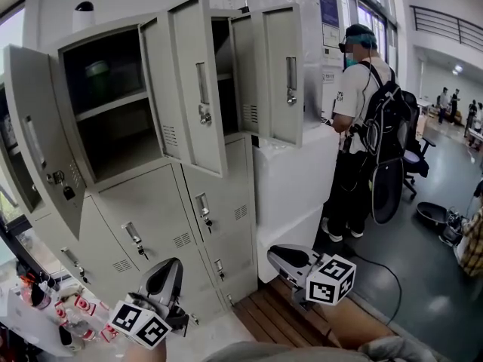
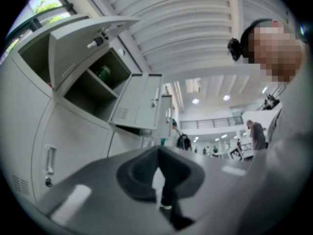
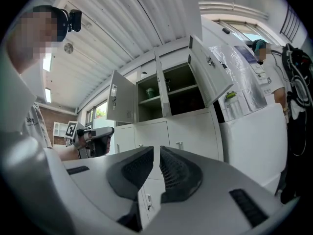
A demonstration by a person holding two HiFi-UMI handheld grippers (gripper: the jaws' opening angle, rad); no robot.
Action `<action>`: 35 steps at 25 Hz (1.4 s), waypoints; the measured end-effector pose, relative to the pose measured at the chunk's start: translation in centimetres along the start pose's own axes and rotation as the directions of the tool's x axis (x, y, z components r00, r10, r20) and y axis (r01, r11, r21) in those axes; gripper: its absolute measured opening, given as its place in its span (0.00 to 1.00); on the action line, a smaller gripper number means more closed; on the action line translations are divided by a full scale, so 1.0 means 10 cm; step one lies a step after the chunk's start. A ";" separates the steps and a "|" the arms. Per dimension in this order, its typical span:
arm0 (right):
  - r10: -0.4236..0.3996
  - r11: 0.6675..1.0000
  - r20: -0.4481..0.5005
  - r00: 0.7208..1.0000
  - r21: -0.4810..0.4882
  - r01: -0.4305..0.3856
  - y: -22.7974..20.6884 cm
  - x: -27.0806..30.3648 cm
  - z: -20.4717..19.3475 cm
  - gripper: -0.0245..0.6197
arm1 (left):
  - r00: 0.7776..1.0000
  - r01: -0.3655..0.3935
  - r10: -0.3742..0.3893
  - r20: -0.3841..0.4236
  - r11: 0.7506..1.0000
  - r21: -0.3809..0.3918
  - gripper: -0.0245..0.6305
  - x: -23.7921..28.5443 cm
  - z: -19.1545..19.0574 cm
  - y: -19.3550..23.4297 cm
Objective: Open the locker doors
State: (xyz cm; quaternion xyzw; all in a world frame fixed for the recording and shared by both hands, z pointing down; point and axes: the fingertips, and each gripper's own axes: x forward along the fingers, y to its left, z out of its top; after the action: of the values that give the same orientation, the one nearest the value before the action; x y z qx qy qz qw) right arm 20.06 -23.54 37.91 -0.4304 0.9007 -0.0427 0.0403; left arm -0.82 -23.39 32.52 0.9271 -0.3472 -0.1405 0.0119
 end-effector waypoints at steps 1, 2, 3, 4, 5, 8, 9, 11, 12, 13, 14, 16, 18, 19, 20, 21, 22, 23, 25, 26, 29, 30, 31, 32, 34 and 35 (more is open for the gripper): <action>0.001 1.000 0.001 1.000 -0.001 -0.001 0.00 0.01 0.01 0.10 | 1.000 -0.002 0.002 -0.002 1.000 0.003 0.04 -0.01 0.00 0.00; 0.002 1.000 0.001 1.000 -0.002 -0.002 -0.01 0.01 0.01 0.10 | 1.000 -0.004 0.004 -0.004 1.000 0.007 0.04 -0.01 0.01 -0.01; 0.004 1.000 0.001 1.000 -0.003 -0.004 -0.01 0.02 0.02 0.10 | 1.000 -0.007 0.007 -0.005 1.000 0.012 0.04 -0.02 0.01 -0.01; 0.008 1.000 0.002 1.000 -0.003 -0.008 -0.01 0.04 0.02 0.10 | 1.000 -0.011 0.011 -0.005 1.000 0.018 0.04 -0.03 0.02 -0.01; 0.012 1.000 0.003 1.000 -0.004 -0.012 0.00 0.05 0.03 0.10 | 1.000 -0.015 0.015 -0.004 1.000 0.024 0.04 -0.04 0.02 0.00; 0.027 1.000 0.006 1.000 -0.007 -0.027 0.02 0.10 0.05 0.10 | 1.000 -0.029 0.029 0.000 0.999 0.034 0.04 -0.08 0.05 0.02; 0.031 0.999 0.006 1.000 -0.008 -0.031 0.03 0.11 0.05 0.10 | 0.999 -0.032 0.032 0.002 0.999 0.035 0.04 -0.10 0.06 0.03; 0.038 0.999 0.004 0.999 -0.009 -0.038 0.04 0.14 0.06 0.10 | 0.999 -0.041 0.041 0.004 0.998 0.038 0.04 -0.12 0.07 0.04; 0.042 0.999 0.003 0.999 -0.009 -0.042 0.06 0.16 0.06 0.10 | 0.999 -0.047 0.046 0.006 0.998 0.039 0.04 -0.14 0.08 0.05; 0.048 0.999 0.001 0.999 -0.009 -0.048 0.07 0.18 0.06 0.10 | 0.999 -0.054 0.053 0.008 0.998 0.041 0.04 -0.17 0.09 0.06; 0.055 0.998 0.000 0.998 -0.009 -0.055 0.09 0.20 0.06 0.10 | 0.998 -0.062 0.061 0.011 0.997 0.045 0.04 -0.19 0.11 0.07; 0.071 0.997 -0.003 0.997 -0.011 -0.071 0.14 0.26 0.06 0.10 | 0.997 -0.081 0.081 0.017 0.995 0.056 0.04 -0.25 0.14 0.10; 0.089 0.996 -0.007 0.996 -0.012 -0.089 0.21 0.32 0.05 0.10 | 0.995 -0.103 0.102 0.022 0.993 0.062 0.04 -0.34 0.16 0.14; 0.100 0.995 -0.010 0.995 -0.012 -0.100 0.25 0.36 0.04 0.09 | 0.993 -0.115 0.114 0.024 0.991 0.062 0.04 -0.40 0.17 0.16; 0.112 0.994 -0.014 0.994 -0.011 -0.112 0.30 0.40 0.03 0.09 | 0.992 -0.129 0.127 0.025 0.990 0.062 0.04 -0.47 0.18 0.19; 0.126 0.992 -0.016 0.992 -0.010 -0.126 0.37 0.46 0.03 0.09 | 0.990 -0.143 0.142 0.026 0.988 0.062 0.04 -0.54 0.18 0.22; 0.142 0.990 -0.018 0.990 -0.008 -0.143 0.44 0.52 0.02 0.09 | 0.987 -0.159 0.157 0.027 0.985 0.061 0.04 -0.63 0.19 0.26; 0.160 0.987 -0.020 0.987 -0.007 -0.160 0.53 0.58 0.01 0.09 | 0.985 -0.175 0.173 0.027 0.983 0.059 0.04 -0.73 0.19 0.30; 0.196 0.981 -0.025 0.980 -0.005 -0.196 0.73 0.72 -0.02 0.09 | 0.978 -0.210 0.209 0.026 0.976 0.059 0.04 -0.96 0.22 0.38; 0.213 0.977 -0.028 0.977 -0.004 -0.214 0.83 0.79 -0.04 0.09 | 0.974 -0.228 0.227 0.027 0.972 0.059 0.04 -1.08 0.23 0.42; 0.258 0.966 -0.040 0.965 0.005 -0.258 1.15 0.99 -0.14 0.08 | 0.960 -0.281 0.280 0.028 0.958 0.059 0.04 -1.44 0.27 0.54; 0.270 0.963 -0.045 0.962 0.010 -0.270 1.25 1.04 -0.19 0.08 | 0.955 -0.296 0.295 0.027 0.953 0.058 0.04 -1.55 0.29 0.57; 0.281 0.960 -0.050 0.958 0.015 -0.280 1.35 1.08 -0.23 0.08 | 0.951 -0.308 0.307 0.025 0.949 0.059 0.04 -1.66 0.30 0.60; 0.290 0.957 -0.055 0.956 0.019 -0.289 1.44 1.12 -0.27 0.07 | 0.948 -0.319 0.318 0.022 0.946 0.060 0.04 -1.75 0.30 0.62; 0.300 0.954 -0.063 0.952 0.024 -0.300 1.61 1.18 -0.34 0.07 | 0.943 -0.332 0.332 0.013 0.941 0.065 0.04 -1.92 0.31 0.64; 0.302 0.953 -0.065 0.951 0.027 -0.301 1.67 1.20 -0.36 0.07 | 0.942 -0.336 0.336 0.008 0.940 0.067 0.04 -1.99 0.30 0.64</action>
State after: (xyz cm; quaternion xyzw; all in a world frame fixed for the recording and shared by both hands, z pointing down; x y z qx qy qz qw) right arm -0.69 -22.27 39.21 -0.2859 0.9563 -0.0581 0.0190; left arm -20.03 -15.18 35.40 0.8544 -0.5048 -0.1228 0.0050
